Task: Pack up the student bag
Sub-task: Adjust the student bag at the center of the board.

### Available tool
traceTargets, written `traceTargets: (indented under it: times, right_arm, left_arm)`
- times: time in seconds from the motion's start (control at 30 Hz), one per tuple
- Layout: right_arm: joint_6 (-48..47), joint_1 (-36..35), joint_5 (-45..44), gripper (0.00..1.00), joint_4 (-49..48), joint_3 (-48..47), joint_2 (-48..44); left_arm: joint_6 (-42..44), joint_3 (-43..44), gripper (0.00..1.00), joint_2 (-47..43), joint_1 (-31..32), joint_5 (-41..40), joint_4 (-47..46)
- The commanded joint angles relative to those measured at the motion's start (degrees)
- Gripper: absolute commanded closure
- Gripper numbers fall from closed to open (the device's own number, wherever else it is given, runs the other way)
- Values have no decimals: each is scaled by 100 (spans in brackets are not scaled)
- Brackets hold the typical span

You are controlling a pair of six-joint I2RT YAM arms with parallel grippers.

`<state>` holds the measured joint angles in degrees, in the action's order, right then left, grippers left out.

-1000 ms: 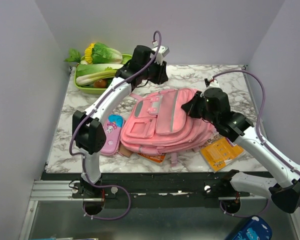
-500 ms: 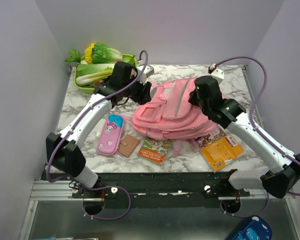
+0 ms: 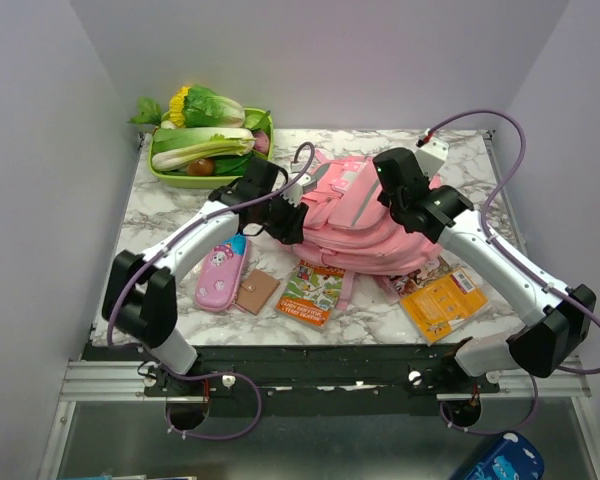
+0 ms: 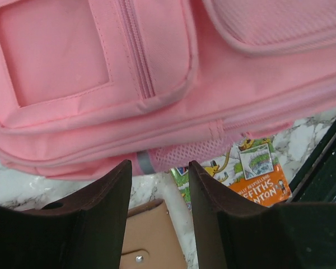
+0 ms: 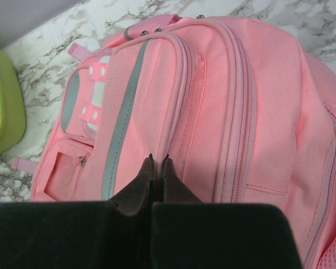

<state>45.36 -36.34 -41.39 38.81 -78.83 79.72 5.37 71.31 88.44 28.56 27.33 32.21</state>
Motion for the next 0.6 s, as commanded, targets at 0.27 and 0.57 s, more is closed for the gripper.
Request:
traceTargets:
  times: [0.27, 0.57]
  right_arm:
    - [816, -417, -107, 99, 347, -546, -71]
    - [1369, -1182, 122, 99, 645, -309, 87]
  left_arm:
    - [-440, 155, 40, 788, 273, -1062, -565]
    - [-519, 1611, 37, 1622, 256, -1740, -567]
